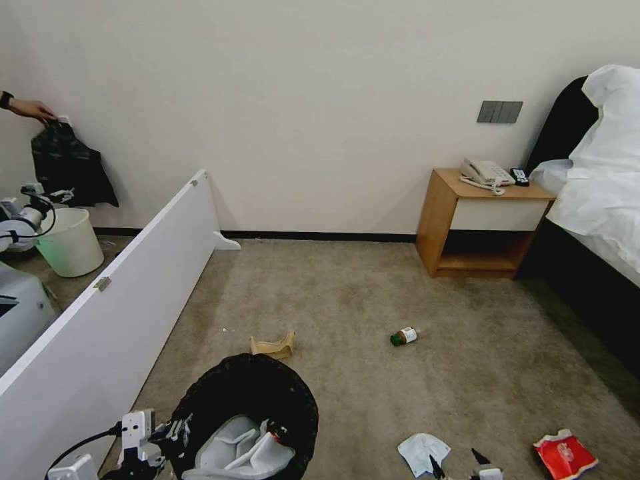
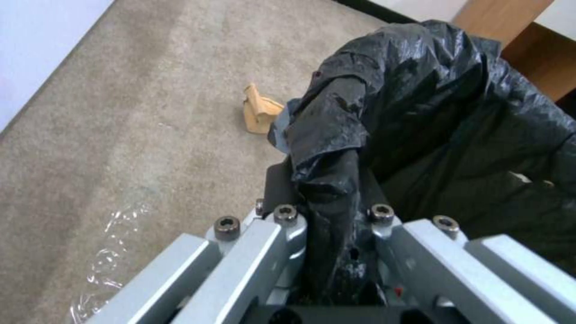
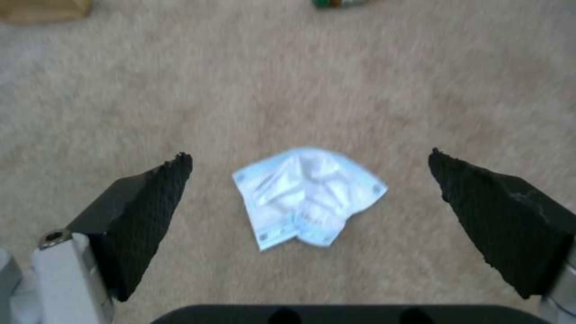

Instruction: Pick up the trash bin, then pick up the garbage from the floor and place it into the trash bin.

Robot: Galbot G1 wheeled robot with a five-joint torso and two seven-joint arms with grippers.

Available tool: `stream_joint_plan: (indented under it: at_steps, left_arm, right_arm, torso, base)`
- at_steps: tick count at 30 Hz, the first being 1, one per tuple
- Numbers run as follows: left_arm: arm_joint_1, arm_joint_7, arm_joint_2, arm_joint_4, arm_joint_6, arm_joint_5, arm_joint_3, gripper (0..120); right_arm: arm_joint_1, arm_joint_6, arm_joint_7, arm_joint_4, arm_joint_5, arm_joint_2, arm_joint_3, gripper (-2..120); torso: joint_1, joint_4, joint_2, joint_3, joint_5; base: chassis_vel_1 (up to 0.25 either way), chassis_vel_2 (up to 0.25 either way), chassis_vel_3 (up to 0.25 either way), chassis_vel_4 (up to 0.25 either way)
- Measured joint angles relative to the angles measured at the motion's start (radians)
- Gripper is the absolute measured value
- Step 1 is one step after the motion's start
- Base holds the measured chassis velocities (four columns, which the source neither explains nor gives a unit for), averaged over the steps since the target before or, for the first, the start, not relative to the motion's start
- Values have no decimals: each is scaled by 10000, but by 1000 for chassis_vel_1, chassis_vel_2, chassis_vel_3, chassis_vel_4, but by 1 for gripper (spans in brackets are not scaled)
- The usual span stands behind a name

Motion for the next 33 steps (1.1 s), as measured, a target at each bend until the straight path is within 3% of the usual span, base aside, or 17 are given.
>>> stream_joint_plan:
  at_steps: [33]
  left_arm:
    - [104,-1,-155,27,28,42,-245,4]
  right_arm:
    - [3661,-970,656,-4162,-228,341,-1032,100]
  torso:
    - [0,-1,-1,1,-2]
  base:
    - [0,0,0,0]
